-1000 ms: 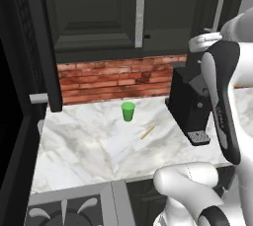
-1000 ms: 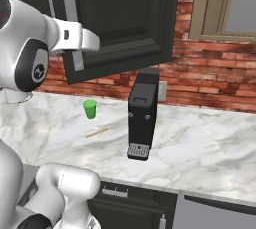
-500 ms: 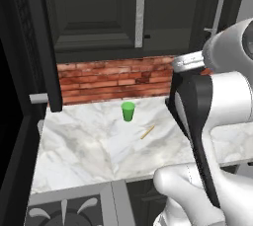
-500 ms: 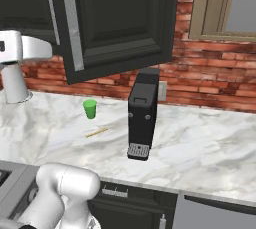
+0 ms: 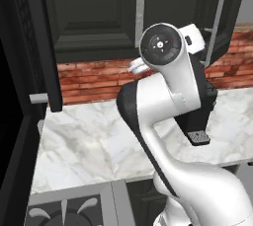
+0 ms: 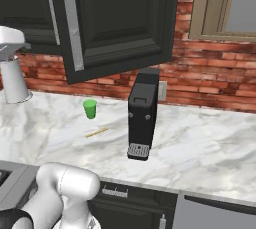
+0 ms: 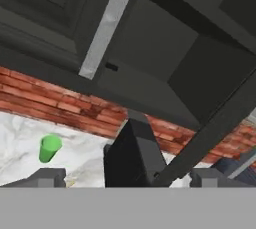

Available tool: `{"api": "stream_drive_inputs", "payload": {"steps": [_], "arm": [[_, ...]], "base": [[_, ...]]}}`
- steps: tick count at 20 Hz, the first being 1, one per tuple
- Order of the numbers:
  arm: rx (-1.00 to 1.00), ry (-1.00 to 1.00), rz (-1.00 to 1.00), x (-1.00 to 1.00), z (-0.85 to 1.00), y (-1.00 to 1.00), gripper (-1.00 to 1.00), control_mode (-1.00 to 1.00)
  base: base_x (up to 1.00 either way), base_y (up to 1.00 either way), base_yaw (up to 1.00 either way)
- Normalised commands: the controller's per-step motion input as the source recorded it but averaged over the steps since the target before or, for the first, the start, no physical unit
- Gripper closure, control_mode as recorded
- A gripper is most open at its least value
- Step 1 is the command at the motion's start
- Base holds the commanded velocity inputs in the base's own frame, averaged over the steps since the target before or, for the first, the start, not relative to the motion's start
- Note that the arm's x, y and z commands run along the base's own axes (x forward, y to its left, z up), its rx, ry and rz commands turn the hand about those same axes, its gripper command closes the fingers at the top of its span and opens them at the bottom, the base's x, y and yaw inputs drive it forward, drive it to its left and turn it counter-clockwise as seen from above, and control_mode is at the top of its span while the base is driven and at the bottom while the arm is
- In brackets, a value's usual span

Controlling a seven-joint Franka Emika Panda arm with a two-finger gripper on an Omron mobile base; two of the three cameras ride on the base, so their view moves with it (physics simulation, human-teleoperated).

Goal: Pick the pan from the cabinet and place it on the stove. Then turn on the stove burner for the pan.

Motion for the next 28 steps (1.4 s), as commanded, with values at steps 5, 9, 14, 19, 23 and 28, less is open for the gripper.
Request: {"api": "stream_drive_inputs", "payload": {"steps": [5, 9, 14, 19, 23, 28], "arm": [[-0.12, 0.12, 0.00, 0.99, -0.28, 0.00, -1.00, -1.00], [-0.12, 0.12, -0.01, 0.98, -0.38, 0.00, -1.00, -1.00], [-0.12, 0.14, -0.08, 0.60, -0.31, -0.11, -1.00, -1.00], [-0.11, 0.12, -0.11, 0.33, -0.10, -0.39, -1.00, -1.00], [-0.09, 0.16, -0.11, 0.21, 0.00, -0.57, -1.00, -1.00], [-0.04, 0.13, -0.12, -0.08, 0.00, -0.76, -1.00, -1.00]], "base": [[0.00, 0.00, 0.00], [0.00, 0.00, 0.00], [0.00, 0.00, 0.00], [0.00, 0.00, 0.00], [0.00, 0.00, 0.00], [0.00, 0.00, 0.00]]}}
